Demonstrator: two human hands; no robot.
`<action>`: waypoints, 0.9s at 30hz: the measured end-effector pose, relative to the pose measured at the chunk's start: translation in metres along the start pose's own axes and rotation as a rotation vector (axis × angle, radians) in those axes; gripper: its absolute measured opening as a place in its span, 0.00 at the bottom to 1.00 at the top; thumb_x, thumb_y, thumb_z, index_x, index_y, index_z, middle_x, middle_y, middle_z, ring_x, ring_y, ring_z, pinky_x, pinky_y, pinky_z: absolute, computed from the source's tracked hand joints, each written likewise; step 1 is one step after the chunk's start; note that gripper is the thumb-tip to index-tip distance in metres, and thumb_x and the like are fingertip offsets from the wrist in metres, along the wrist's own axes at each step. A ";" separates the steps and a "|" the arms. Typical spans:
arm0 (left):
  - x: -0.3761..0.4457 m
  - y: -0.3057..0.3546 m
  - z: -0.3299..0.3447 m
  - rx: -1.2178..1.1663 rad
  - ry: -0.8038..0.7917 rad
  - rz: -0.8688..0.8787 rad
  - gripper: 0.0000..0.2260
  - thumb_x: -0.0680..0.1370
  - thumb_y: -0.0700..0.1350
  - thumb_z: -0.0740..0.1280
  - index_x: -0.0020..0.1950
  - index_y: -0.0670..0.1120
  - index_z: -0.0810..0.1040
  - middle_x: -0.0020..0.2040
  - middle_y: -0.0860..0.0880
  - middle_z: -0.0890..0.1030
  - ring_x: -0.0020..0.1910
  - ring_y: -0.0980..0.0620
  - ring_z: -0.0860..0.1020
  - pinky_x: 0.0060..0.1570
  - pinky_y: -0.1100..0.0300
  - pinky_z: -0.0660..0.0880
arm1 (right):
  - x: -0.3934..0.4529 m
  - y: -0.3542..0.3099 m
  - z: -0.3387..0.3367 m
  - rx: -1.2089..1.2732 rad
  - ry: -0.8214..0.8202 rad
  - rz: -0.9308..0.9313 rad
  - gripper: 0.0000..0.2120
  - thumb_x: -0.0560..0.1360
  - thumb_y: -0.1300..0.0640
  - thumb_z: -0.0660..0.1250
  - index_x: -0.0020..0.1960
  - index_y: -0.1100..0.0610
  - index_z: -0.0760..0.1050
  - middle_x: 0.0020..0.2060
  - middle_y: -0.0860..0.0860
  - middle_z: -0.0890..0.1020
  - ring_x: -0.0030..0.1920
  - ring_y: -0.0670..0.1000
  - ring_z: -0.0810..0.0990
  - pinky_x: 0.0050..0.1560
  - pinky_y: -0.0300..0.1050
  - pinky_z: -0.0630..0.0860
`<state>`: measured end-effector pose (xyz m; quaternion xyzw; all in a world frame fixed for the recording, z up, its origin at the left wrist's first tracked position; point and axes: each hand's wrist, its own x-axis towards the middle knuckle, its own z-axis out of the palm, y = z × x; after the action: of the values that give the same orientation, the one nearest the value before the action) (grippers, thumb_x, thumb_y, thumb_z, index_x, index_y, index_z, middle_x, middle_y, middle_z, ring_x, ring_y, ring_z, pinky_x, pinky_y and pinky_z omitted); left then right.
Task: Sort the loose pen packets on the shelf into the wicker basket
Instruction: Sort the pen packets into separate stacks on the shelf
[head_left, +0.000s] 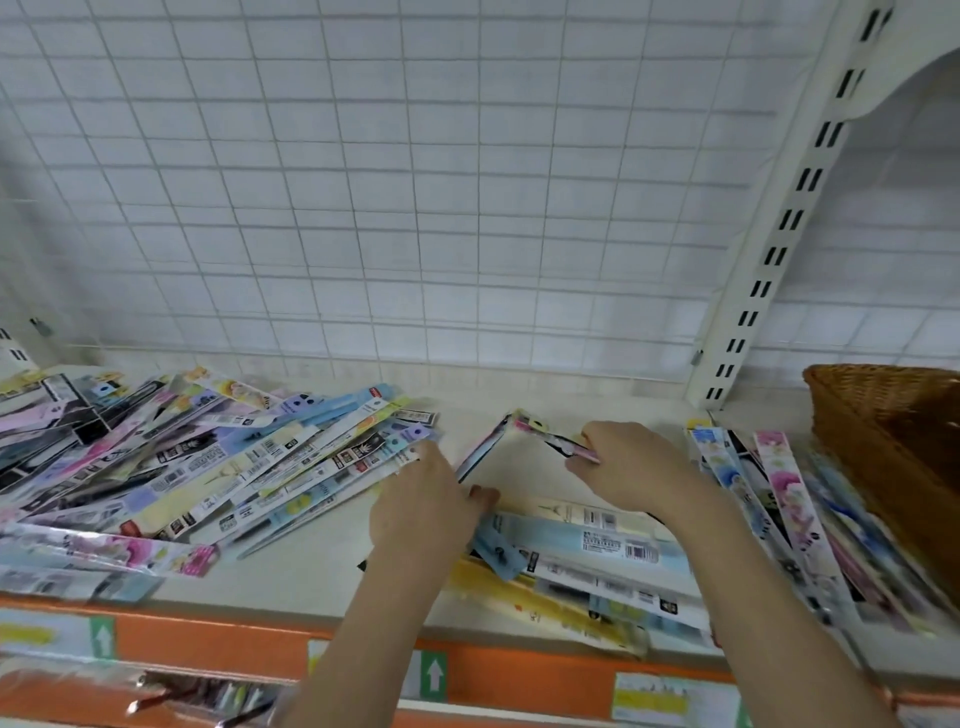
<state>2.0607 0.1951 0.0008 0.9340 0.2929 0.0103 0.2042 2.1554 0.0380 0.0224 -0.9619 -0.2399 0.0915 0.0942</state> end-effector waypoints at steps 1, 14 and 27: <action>0.001 0.001 0.001 0.007 -0.010 -0.011 0.32 0.74 0.59 0.65 0.70 0.42 0.59 0.60 0.43 0.76 0.58 0.42 0.75 0.49 0.54 0.71 | -0.001 0.003 0.001 0.007 -0.009 0.011 0.16 0.78 0.48 0.58 0.34 0.51 0.61 0.33 0.48 0.70 0.34 0.50 0.70 0.32 0.42 0.64; -0.002 -0.019 -0.034 -0.402 -0.170 0.051 0.15 0.75 0.41 0.64 0.59 0.43 0.66 0.39 0.50 0.74 0.33 0.54 0.72 0.29 0.62 0.68 | -0.013 0.000 -0.003 0.052 -0.161 -0.037 0.23 0.68 0.42 0.71 0.51 0.58 0.70 0.41 0.49 0.74 0.41 0.50 0.73 0.39 0.46 0.68; -0.012 -0.052 -0.063 -0.547 0.045 0.037 0.10 0.78 0.39 0.58 0.36 0.42 0.64 0.27 0.49 0.63 0.25 0.52 0.62 0.27 0.62 0.59 | -0.009 -0.011 0.004 0.098 -0.222 -0.043 0.18 0.72 0.48 0.69 0.53 0.60 0.73 0.48 0.53 0.79 0.48 0.54 0.77 0.42 0.44 0.70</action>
<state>2.0133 0.2507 0.0395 0.8489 0.2667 0.1133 0.4421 2.1417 0.0440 0.0219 -0.9347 -0.2644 0.2072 0.1160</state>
